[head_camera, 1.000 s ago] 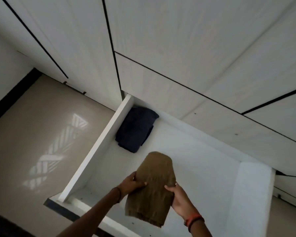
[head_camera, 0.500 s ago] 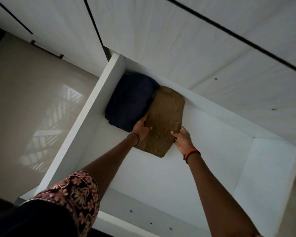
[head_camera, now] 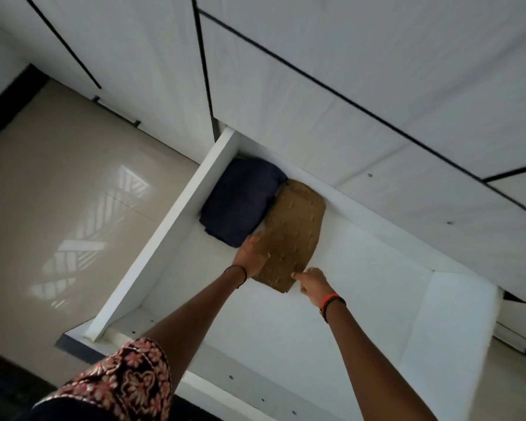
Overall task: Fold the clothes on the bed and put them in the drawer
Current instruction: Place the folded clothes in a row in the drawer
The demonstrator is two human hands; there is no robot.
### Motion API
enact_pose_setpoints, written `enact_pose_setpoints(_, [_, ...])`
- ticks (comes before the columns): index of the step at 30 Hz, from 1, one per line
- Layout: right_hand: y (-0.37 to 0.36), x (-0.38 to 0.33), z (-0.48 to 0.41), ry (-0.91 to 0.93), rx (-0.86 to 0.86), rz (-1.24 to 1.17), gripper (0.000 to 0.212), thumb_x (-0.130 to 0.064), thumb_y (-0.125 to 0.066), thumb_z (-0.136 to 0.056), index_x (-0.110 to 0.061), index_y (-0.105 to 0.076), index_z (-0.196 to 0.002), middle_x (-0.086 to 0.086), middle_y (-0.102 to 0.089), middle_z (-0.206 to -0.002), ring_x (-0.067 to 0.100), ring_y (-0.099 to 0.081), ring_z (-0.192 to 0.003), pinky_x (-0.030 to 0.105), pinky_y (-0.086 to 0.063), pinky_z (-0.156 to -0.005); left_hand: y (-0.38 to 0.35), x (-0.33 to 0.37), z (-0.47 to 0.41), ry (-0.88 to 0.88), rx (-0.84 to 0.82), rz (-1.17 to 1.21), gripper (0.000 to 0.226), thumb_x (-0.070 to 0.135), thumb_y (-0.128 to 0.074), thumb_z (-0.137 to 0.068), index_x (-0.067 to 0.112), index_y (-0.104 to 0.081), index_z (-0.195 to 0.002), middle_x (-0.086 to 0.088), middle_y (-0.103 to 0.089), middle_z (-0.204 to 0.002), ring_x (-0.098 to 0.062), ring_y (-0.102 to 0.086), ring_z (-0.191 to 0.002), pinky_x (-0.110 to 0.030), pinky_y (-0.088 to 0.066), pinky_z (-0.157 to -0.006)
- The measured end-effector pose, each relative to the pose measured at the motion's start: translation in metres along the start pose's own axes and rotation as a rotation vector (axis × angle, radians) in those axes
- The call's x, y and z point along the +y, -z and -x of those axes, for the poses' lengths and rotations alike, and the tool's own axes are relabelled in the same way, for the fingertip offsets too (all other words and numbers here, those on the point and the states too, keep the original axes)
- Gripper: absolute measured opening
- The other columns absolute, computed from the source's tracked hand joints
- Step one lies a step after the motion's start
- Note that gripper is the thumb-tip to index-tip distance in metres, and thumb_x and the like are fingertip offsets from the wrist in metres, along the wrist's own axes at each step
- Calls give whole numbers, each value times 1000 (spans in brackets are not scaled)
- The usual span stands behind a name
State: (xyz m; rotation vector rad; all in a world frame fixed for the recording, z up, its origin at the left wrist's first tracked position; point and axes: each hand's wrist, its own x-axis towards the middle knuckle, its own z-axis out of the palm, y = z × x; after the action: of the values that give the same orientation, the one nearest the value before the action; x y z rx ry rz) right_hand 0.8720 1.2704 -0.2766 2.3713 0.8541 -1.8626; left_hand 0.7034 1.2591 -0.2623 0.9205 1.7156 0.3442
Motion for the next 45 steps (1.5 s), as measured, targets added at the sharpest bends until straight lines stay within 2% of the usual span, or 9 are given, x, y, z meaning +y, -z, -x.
enact_pose_setpoints(3, [-4, -5, 41, 45, 2, 74, 17, -7, -59, -90, -12, -45, -99, 6, -50, -85, 22, -48, -85, 43, -48, -85, 15, 1, 39, 32, 43, 26, 49, 12, -49, -95, 10, -35, -142, -13, -39, -143, -28, -41, -129, -29, -34, -103])
enact_pose_setpoints(8, [-19, -12, 118, 142, -102, 133, 21, -10, -57, -91, -13, -47, -110, 9, -53, -104, 19, -49, -92, 25, -43, -65, 45, -4, 118, 59, 165, 166, 46, 21, -54, -94, 18, -41, -138, -12, -41, -140, -24, -43, -128, -28, -36, -102])
enact_pose_setpoints(14, [-51, -18, 210, 272, -181, 251, 24, -10, -54, -92, -13, -47, -115, 2, -52, -99, 11, -49, -82, 22, -43, -65, 86, -19, 221, 97, 381, 439, 37, 14, -57, -92, 15, -48, -128, -15, -47, -134, -26, -48, -123, -30, -40, -99])
enact_pose_setpoints(23, [-156, -7, 327, 560, -166, 275, 18, -1, -50, -88, -16, -57, -96, 7, -61, -97, 26, -60, -96, 41, -50, -93, 151, -78, 354, 156, 708, 773, 35, 9, -55, -92, 7, -50, -127, -11, -53, -119, -24, -54, -109, -26, -42, -86])
enact_pose_setpoints(28, [-239, 18, 357, 618, -239, 395, 24, -4, -57, -84, -26, -56, -76, 13, -67, -93, 28, -62, -89, 44, -52, -89, 184, -142, 426, 229, 864, 893, 35, 9, -54, -93, 6, -49, -127, -15, -54, -122, -26, -53, -113, -26, -41, -88])
enact_pose_setpoints(31, [-293, 34, 388, 672, -270, 383, 23, 1, -60, -84, -21, -56, -75, 18, -68, -89, 30, -64, -87, 44, -52, -86, 197, -189, 477, 254, 958, 980, 35, 5, -53, -93, 2, -48, -127, -20, -53, -125, -29, -52, -115, -29, -40, -94])
enact_pose_setpoints(37, [-398, 77, 458, 720, -393, 430, 22, -2, -60, -86, -22, -56, -76, 14, -67, -89, 29, -64, -89, 45, -52, -88, 225, -284, 576, 305, 1104, 1052, 35, 5, -54, -92, 2, -49, -126, -14, -55, -113, -24, -53, -108, -26, -39, -88])
enact_pose_setpoints(41, [-460, 101, 498, 732, -484, 438, 20, 0, -57, -85, -20, -56, -78, 7, -64, -82, 24, -61, -80, 41, -51, -84, 243, -338, 625, 345, 1193, 1084, 34, 11, -54, -93, 7, -51, -126, -15, -59, -115, -22, -54, -99, -30, -43, -85])
enact_pose_setpoints(45, [-510, 120, 527, 751, -566, 500, 19, 0, -55, -84, -18, -55, -81, 7, -62, -82, 20, -58, -75, 34, -49, -74, 260, -372, 657, 353, 1226, 1147, 33, 15, -54, -93, 10, -50, -125, -17, -58, -121, -23, -54, -103, -36, -42, -94])
